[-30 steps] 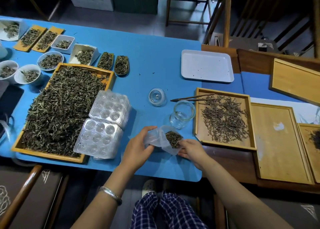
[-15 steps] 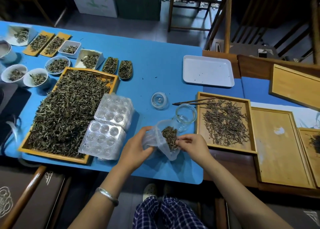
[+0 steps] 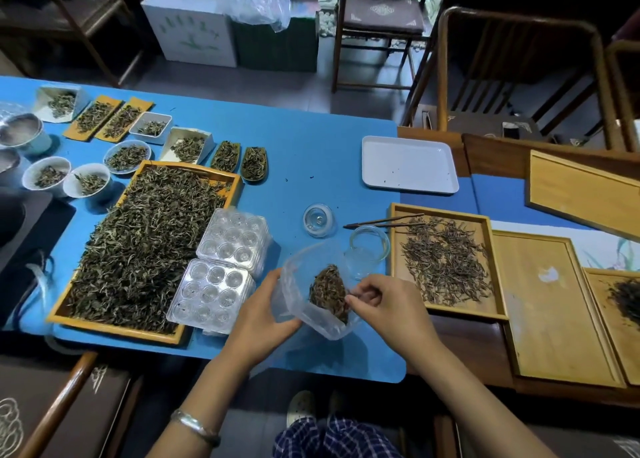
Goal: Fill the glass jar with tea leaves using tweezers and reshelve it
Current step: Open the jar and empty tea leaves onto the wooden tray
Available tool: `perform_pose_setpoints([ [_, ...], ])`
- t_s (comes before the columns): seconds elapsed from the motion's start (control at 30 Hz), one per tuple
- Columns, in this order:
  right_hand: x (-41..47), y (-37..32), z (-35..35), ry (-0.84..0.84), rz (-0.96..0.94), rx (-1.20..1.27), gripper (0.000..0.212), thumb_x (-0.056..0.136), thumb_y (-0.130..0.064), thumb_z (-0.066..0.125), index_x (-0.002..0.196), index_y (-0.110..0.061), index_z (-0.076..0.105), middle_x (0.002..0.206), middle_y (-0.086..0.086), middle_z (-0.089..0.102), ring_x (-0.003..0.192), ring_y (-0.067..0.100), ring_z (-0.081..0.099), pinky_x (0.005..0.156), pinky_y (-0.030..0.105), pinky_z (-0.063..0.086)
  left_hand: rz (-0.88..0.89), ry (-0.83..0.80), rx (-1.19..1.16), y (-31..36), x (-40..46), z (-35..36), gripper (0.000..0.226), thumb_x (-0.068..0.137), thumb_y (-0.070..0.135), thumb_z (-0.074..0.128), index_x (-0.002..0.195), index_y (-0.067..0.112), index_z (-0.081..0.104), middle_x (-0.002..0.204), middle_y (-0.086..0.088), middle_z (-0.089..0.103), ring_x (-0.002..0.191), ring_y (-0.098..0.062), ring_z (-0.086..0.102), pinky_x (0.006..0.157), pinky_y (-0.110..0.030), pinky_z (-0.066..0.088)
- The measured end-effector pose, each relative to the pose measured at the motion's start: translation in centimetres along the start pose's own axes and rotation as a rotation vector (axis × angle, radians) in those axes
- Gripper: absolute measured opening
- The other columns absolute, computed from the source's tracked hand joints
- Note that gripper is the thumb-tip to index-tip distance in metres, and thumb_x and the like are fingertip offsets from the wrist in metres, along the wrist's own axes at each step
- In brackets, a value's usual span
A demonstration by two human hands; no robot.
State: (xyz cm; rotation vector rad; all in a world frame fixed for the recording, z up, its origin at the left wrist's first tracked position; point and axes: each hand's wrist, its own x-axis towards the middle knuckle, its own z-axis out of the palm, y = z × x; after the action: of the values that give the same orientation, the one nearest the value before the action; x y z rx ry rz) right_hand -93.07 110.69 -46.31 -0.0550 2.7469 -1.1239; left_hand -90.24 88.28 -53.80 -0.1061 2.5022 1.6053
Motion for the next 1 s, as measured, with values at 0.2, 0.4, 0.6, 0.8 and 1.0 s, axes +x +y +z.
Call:
perform_pose_setpoints([
  [0.2,-0.7,-1.7,-0.7,0.113,-0.010,-0.048,0.025,0.077,-0.031,0.076,0.067,-0.021,0.056,0.058,-0.005,0.059,0.058,0.010,0.056,0.059,0.031,0.047,-0.031,-0.065,-0.075,0.4,0.4,0.7,0.077,0.057,0.059,0.083,0.122,0.055,0.043,0.110,0.026,0.064,0.104,-0.007,0.066,0.085,-0.045,0.057],
  [0.4,-1.7,-1.3,-0.8,0.116,-0.133,0.098,0.029,0.086,-0.045,0.062,0.069,-0.022,0.055,0.057,-0.008,0.055,0.055,0.007,0.054,0.054,0.019,0.042,0.026,-0.031,-0.162,1.8,0.8,1.6,0.057,0.063,0.056,0.067,0.117,0.051,0.049,0.111,0.017,0.064,0.102,-0.007,0.066,0.089,-0.031,0.052],
  [0.6,-2.6,4.9,0.1,0.027,0.164,0.469,0.014,0.095,-0.018,0.046,0.089,-0.023,0.057,0.085,0.001,0.064,0.067,0.009,0.060,0.064,0.030,0.049,0.050,0.014,-0.234,2.1,0.9,2.0,0.039,0.070,0.040,0.077,0.104,0.047,0.060,0.103,0.010,0.071,0.098,-0.008,0.069,0.088,-0.024,0.053],
  [0.8,-3.7,6.9,2.6,-0.275,0.216,0.513,0.031,0.089,-0.018,0.040,0.115,-0.021,0.057,0.114,-0.003,0.064,0.098,0.015,0.063,0.080,0.022,0.049,0.051,-0.029,-0.252,2.2,0.9,2.2,0.023,0.072,0.027,0.072,0.094,0.029,0.064,0.096,0.005,0.072,0.093,-0.010,0.068,0.082,-0.017,0.050],
  [1.0,-2.4,3.6,2.8,-0.202,0.118,0.706,0.051,0.071,-0.045,0.062,0.112,-0.016,0.058,0.113,0.002,0.061,0.095,0.010,0.060,0.083,0.027,0.049,0.057,-0.015,-0.249,2.4,1.4,2.0,0.038,0.066,0.039,0.073,0.100,0.054,0.063,0.107,0.020,0.068,0.100,-0.002,0.066,0.085,-0.016,0.051],
])
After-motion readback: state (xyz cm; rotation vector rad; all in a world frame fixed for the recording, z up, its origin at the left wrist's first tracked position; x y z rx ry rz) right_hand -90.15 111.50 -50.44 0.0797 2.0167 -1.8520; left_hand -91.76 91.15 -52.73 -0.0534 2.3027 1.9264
